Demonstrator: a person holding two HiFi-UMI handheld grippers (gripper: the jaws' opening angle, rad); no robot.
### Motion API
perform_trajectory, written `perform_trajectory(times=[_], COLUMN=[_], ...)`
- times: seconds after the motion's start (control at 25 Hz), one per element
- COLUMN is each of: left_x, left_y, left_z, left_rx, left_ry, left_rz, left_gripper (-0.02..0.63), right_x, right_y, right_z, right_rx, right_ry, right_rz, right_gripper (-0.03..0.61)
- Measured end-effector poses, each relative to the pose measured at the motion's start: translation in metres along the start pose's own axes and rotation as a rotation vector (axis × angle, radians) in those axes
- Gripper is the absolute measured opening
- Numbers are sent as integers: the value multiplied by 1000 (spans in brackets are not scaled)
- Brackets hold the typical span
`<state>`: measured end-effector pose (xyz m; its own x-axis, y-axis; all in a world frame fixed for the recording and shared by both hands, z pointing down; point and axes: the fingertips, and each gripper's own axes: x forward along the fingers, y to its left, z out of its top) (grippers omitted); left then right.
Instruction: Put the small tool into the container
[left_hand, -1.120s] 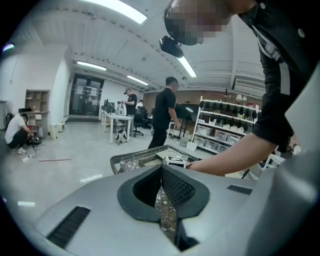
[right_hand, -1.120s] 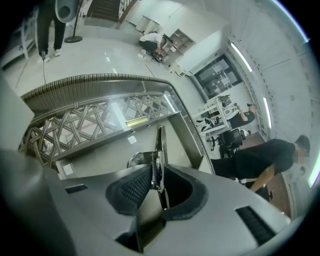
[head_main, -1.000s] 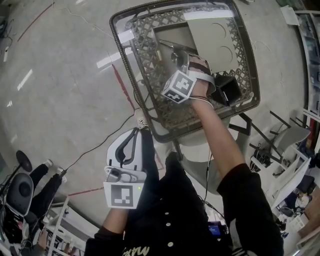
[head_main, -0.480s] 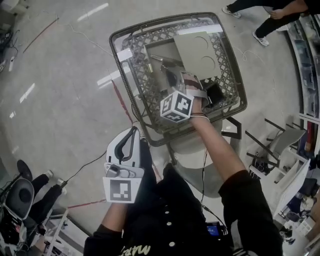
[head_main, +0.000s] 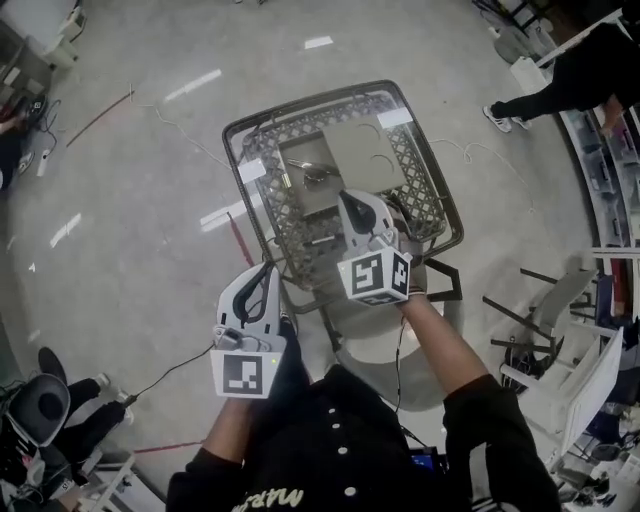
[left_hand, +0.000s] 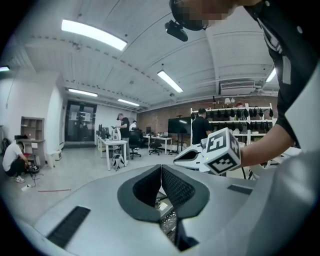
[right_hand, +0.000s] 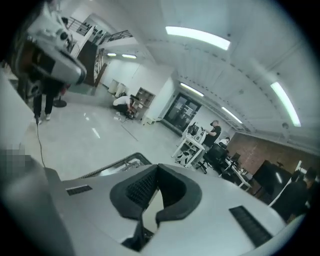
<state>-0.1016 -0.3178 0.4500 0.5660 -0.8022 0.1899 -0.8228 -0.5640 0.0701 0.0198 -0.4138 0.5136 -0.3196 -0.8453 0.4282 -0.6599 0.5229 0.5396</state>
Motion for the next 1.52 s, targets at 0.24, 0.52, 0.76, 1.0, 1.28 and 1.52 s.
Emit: perform_trajectory(times=[0.24, 0.52, 0.76, 1.0, 1.28, 1.52], left_x=[-5, -20, -43, -61, -87, -98], left_y=[-15, -11, -20, -22, -23, -23], left_z=[32, 60, 78, 90, 97, 95], left_rx=[48, 84, 90, 103, 107, 117], left_ry=[-53, -132, -161, -201, -228, -225], left_rz=[11, 16, 24, 37, 58, 65], left_gripper=[28, 28, 28, 28, 28, 28], right_x=[-62, -138, -211, -254, -277, -276], right_y=[-31, -58, -71, -73, -59, -49], right_z=[28, 46, 49, 52, 48, 55], right_rx=[291, 500, 588, 638, 658, 663], right_ry=[-114, -232, -365, -479, -470, -475], right_rz=[32, -56, -171, -232, -281, -277], right_gripper=[14, 14, 14, 14, 14, 14])
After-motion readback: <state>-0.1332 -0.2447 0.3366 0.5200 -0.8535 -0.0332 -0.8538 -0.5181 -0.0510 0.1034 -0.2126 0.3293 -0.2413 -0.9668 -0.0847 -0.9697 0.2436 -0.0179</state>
